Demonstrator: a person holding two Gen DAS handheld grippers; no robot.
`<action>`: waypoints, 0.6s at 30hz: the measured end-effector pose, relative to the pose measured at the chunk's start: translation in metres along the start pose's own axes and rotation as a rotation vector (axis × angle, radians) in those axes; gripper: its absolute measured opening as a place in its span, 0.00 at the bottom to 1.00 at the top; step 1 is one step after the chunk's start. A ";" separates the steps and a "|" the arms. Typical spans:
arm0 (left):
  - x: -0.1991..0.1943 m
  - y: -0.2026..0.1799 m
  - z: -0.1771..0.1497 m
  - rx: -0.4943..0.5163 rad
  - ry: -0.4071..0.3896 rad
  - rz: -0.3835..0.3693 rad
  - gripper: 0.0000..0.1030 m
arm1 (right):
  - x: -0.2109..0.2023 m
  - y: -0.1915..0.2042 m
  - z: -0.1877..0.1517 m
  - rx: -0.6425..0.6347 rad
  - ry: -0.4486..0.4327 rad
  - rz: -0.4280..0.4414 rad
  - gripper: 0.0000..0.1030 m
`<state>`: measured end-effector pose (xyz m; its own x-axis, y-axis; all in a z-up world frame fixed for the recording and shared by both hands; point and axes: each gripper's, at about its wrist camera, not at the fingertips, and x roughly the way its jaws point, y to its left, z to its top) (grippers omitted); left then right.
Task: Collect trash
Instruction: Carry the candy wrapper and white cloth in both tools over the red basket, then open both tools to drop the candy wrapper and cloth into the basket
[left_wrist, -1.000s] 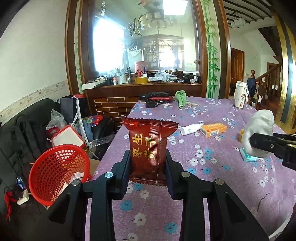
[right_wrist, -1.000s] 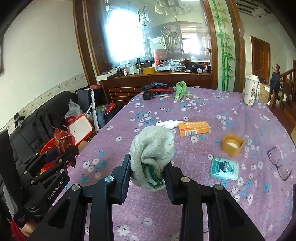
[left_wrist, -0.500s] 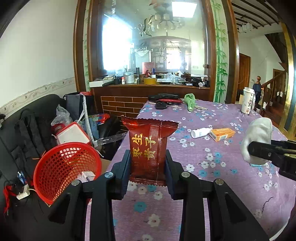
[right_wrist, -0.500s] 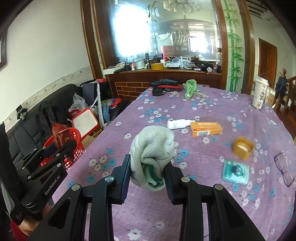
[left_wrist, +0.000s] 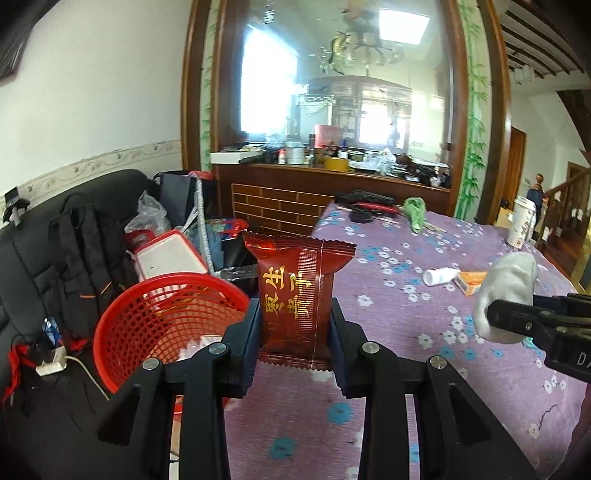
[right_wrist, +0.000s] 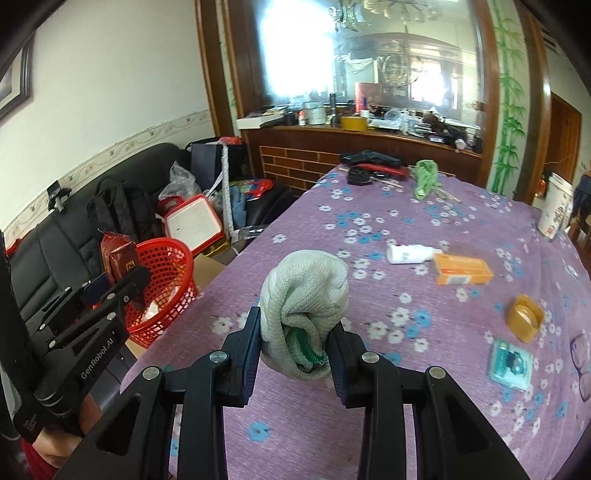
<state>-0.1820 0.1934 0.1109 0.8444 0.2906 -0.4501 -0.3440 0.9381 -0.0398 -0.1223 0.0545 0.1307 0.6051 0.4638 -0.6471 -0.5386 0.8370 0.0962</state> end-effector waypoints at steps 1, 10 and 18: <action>0.001 0.004 0.000 -0.006 0.001 0.005 0.31 | 0.004 0.005 0.002 -0.008 0.006 0.007 0.34; 0.005 0.050 0.000 -0.080 0.006 0.068 0.31 | 0.024 0.050 0.018 -0.099 0.028 0.059 0.35; 0.014 0.104 -0.004 -0.157 0.039 0.136 0.31 | 0.059 0.098 0.038 -0.169 0.087 0.153 0.36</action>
<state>-0.2072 0.2940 0.0974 0.7701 0.4023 -0.4951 -0.5163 0.8489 -0.1133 -0.1166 0.1749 0.1308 0.4597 0.5485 -0.6984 -0.7152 0.6948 0.0750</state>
